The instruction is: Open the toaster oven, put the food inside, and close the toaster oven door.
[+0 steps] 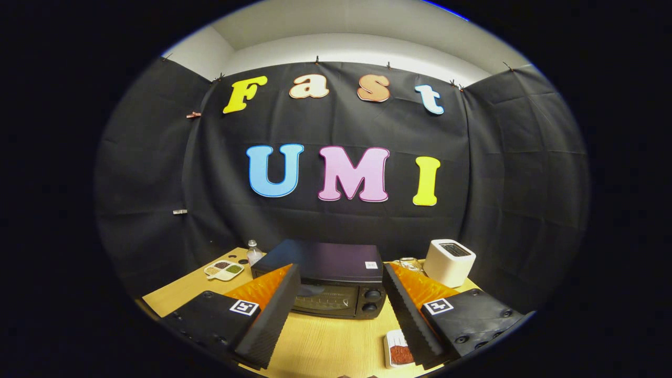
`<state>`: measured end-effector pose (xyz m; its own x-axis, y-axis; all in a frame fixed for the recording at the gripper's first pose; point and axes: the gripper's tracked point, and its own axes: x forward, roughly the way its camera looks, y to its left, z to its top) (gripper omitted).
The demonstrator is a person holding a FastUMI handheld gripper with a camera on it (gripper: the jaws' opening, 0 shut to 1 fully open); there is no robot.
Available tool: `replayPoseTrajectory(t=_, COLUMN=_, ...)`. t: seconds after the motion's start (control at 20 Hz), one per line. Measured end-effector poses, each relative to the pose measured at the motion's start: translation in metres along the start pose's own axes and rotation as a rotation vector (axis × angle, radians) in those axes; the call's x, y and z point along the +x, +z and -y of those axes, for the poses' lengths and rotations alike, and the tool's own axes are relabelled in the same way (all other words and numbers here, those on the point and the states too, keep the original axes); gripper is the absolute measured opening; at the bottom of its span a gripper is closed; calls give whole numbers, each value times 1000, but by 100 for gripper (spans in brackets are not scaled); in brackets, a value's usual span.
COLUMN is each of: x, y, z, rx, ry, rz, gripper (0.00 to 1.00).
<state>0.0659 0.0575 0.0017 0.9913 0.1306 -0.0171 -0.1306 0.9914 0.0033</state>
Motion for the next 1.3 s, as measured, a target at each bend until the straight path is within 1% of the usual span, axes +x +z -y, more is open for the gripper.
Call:
replayPoseTrajectory(t=0.35, x=41, y=-12, z=-33, rx=17, ry=6, rz=-28, gripper=97)
replayPoseTrajectory(t=0.65, x=92, y=-51, z=-54, rx=29, ry=-33, rz=-103, gripper=98)
replayPoseTrajectory(t=0.8, x=118, y=-73, z=-66, rx=5, ry=-53, rz=-143, gripper=98)
replayPoseTrajectory(t=1.0, x=147, y=-102, z=-80, rx=-15, ry=-54, rz=-188, gripper=98)
replayPoseTrajectory(t=1.3, x=177, y=-142, z=-91, rx=12, ry=-51, rz=-258, gripper=98)
